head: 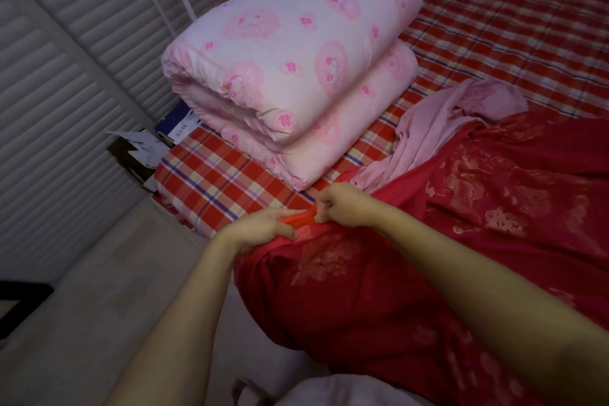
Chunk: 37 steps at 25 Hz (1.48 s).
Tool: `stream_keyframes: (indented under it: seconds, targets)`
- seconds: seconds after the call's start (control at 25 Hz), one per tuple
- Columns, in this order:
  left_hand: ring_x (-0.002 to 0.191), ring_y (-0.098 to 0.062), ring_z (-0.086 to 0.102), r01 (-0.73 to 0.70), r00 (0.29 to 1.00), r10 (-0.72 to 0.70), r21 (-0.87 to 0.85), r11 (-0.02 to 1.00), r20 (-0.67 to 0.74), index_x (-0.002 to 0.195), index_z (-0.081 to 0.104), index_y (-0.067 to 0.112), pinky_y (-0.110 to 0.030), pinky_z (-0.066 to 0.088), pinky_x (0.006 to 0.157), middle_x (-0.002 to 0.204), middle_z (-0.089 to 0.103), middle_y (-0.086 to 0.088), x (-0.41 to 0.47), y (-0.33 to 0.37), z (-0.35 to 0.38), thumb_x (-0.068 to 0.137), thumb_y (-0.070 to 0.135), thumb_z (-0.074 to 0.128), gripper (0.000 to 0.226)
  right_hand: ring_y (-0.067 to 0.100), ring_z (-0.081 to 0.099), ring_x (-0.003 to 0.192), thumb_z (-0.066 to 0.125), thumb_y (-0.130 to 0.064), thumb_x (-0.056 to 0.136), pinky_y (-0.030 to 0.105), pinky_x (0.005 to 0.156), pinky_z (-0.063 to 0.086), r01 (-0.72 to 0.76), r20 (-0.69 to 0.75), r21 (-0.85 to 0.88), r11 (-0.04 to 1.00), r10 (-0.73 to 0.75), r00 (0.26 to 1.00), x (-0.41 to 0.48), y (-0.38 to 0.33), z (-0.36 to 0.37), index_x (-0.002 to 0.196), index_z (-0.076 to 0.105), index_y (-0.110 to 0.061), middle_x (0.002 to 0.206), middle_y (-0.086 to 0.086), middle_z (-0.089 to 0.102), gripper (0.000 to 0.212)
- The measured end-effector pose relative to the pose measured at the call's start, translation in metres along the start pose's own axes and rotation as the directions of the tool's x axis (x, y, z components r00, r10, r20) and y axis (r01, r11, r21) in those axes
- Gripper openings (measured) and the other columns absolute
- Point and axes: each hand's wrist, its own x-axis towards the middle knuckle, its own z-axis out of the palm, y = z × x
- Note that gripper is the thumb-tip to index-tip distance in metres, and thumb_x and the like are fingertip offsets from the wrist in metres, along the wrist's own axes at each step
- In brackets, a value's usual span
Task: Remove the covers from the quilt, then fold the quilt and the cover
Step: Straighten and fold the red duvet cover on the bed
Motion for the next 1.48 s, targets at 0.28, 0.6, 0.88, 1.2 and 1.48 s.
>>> stream_keyframes:
  seconds: [0.28,0.6,0.88,1.2,1.48]
  targets:
    - [0.091,-0.028,0.066,0.108,0.994,-0.102,-0.182,0.977,0.046,0.117,0.064,0.006,-0.031,0.056,0.081,0.113,0.066,-0.02,-0.033,-0.03,-0.029,0.084,-0.001,0.06,0.033,0.03,0.058,0.099,0.049,-0.011,0.091,0.032,0.084,0.043,-0.279,-0.111,-0.411,0.868,0.257,0.96,-0.001,0.086,-0.097,0.094,0.064,-0.007,0.106,0.017,0.063,0.015]
    - [0.089,-0.02,0.064,0.421,0.874,-0.487,0.522,0.742,-0.012,0.115,0.055,0.023,-0.026,0.05,0.073,0.092,0.066,-0.002,0.035,-0.025,-0.016,0.087,0.032,0.066,0.031,0.039,0.058,0.098,0.043,-0.005,0.095,0.038,0.077,0.036,-0.267,-0.343,-0.242,0.933,0.175,0.923,-0.03,0.115,-0.094,0.113,0.052,0.008,0.106,0.03,0.06,0.025]
    - [0.082,-0.013,0.059,0.104,0.989,-0.106,-0.02,0.994,-0.104,0.106,0.065,0.009,-0.026,0.046,0.069,0.092,0.067,-0.003,0.174,0.082,0.074,0.097,0.043,0.045,0.04,0.025,0.058,0.08,0.051,-0.013,0.091,0.034,0.069,0.037,-0.157,-0.345,-0.006,0.988,0.146,0.927,-0.053,0.142,-0.051,0.084,0.054,-0.016,0.082,0.007,0.063,0.009]
    - [0.075,-0.019,0.056,0.171,0.983,-0.174,-0.592,0.788,0.053,0.093,0.059,0.013,-0.032,0.05,0.064,0.074,0.066,-0.005,0.307,0.142,0.119,0.077,0.05,0.067,0.041,0.008,0.051,0.073,0.064,-0.02,0.083,0.02,0.061,0.036,-0.332,-0.004,0.247,0.91,0.344,0.939,-0.047,0.19,-0.047,0.086,0.068,-0.008,0.074,0.0,0.06,0.012]
    - [0.077,-0.029,0.066,0.183,0.972,-0.098,-0.423,0.887,0.214,0.112,0.062,0.001,-0.035,0.054,0.073,0.083,0.07,-0.016,0.377,0.232,0.126,0.078,0.011,0.051,0.037,0.02,0.065,0.081,0.052,0.002,0.086,0.027,0.075,0.048,-0.245,-0.589,0.737,0.63,0.776,0.227,-0.018,0.305,-0.14,0.086,0.071,-0.009,0.088,0.01,0.072,0.021]
